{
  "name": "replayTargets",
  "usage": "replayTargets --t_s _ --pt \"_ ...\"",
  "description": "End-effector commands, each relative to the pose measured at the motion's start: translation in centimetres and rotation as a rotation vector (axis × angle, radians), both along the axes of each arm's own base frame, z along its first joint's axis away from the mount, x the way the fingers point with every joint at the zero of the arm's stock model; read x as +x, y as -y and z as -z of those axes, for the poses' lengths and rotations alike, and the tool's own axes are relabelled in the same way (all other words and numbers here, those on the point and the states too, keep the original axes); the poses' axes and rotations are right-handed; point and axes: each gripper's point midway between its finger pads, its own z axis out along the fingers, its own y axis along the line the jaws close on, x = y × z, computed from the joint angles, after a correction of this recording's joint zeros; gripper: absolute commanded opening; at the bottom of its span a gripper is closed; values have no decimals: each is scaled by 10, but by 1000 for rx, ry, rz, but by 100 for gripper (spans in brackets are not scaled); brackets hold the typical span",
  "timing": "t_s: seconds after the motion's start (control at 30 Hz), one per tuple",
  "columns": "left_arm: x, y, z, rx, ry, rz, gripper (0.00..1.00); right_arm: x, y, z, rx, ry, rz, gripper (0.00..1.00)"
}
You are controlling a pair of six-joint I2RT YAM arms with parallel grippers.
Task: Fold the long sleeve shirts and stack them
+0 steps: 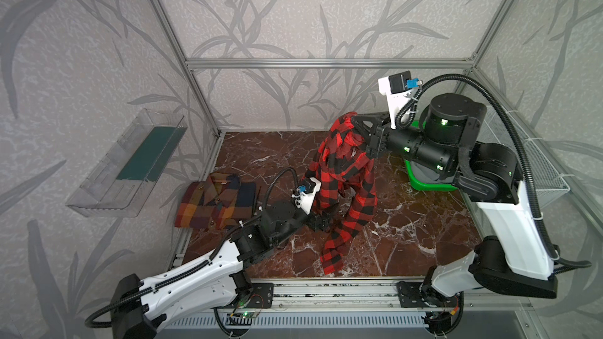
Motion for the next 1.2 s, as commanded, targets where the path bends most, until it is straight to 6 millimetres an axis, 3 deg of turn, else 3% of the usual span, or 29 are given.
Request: replayTargets --t_s 0.0,0.13,0.27,0.5,0.67,0.8,0.9,1.0,1.1,1.17 --pt "20 -13 -6 -14 52 -154 68 -12 14 -36 117 74 1 0" --pt "28 -29 -19 -3 97 -247 36 -14 22 -36 114 86 20 0" --pt "30 -63 -42 39 172 -372 1 -15 34 -32 111 99 56 0" --pt "27 -124 -111 116 266 -537 0 -12 46 -4 106 79 111 0" --pt "23 -170 -173 139 321 -647 0 -13 49 22 98 31 115 0" --pt "18 -193 -226 133 377 -711 0 -14 46 45 88 -10 99 0" --pt "18 -196 -262 169 415 -727 0 -13 41 71 67 -55 83 0" --pt "25 -183 -288 218 425 -685 0 -10 39 100 29 -112 76 0" --pt "37 -162 -302 296 413 -614 0 -4 47 121 -5 -161 96 1" --pt "45 -150 -308 344 399 -575 0 2 56 134 -26 -191 118 11"
